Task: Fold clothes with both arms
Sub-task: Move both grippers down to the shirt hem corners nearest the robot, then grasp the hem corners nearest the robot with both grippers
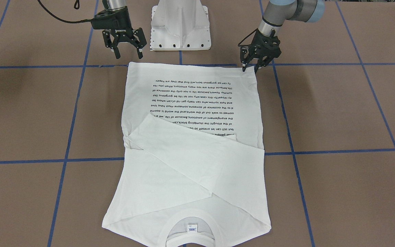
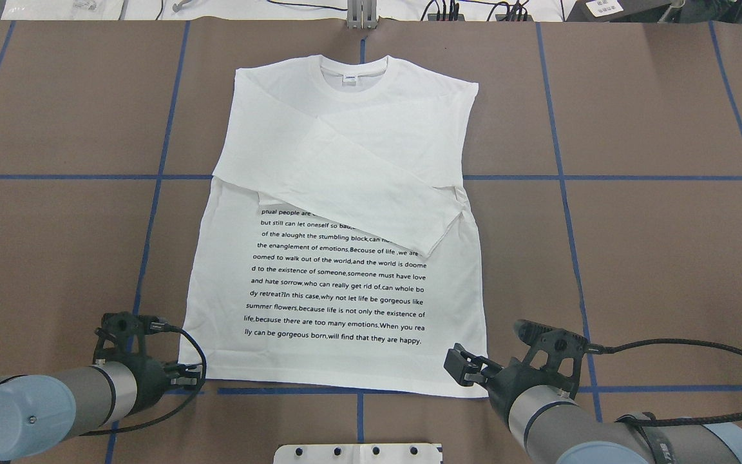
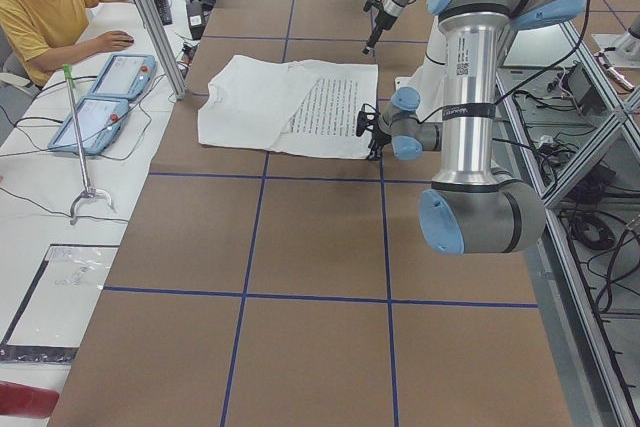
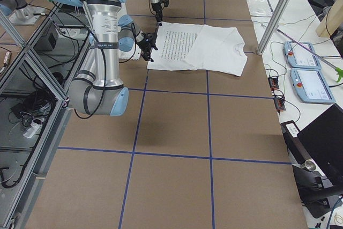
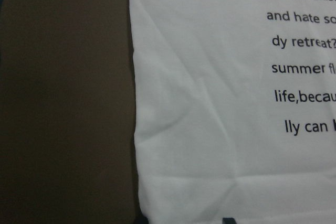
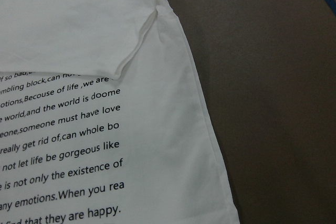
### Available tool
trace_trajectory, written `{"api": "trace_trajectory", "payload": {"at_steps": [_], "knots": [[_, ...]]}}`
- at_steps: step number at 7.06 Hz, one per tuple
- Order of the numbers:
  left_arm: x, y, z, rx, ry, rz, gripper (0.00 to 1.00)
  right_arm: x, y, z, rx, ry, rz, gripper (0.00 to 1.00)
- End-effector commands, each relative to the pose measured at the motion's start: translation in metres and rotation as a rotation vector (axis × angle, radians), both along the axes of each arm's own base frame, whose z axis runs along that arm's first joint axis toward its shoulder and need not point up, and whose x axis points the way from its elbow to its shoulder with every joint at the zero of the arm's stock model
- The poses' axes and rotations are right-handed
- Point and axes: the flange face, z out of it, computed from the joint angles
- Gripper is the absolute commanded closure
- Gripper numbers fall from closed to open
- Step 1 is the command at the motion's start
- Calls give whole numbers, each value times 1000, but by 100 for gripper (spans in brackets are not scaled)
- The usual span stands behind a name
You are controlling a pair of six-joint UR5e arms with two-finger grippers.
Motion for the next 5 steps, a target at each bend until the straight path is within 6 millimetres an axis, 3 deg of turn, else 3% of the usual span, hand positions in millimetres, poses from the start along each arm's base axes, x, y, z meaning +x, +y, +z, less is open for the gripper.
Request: {"api": "trace_trajectory", "payload": {"at_steps": [1, 3, 5], "knots": [[-2, 0, -6, 2, 11, -2, 100, -3, 0, 5, 0, -6, 0, 0], [0, -1, -16, 5, 30, 2, 100, -10, 1, 13, 6, 10, 4, 0], [-15, 0, -48, 14, 95, 5, 100, -21, 11, 25, -26, -2, 58, 4]]}}
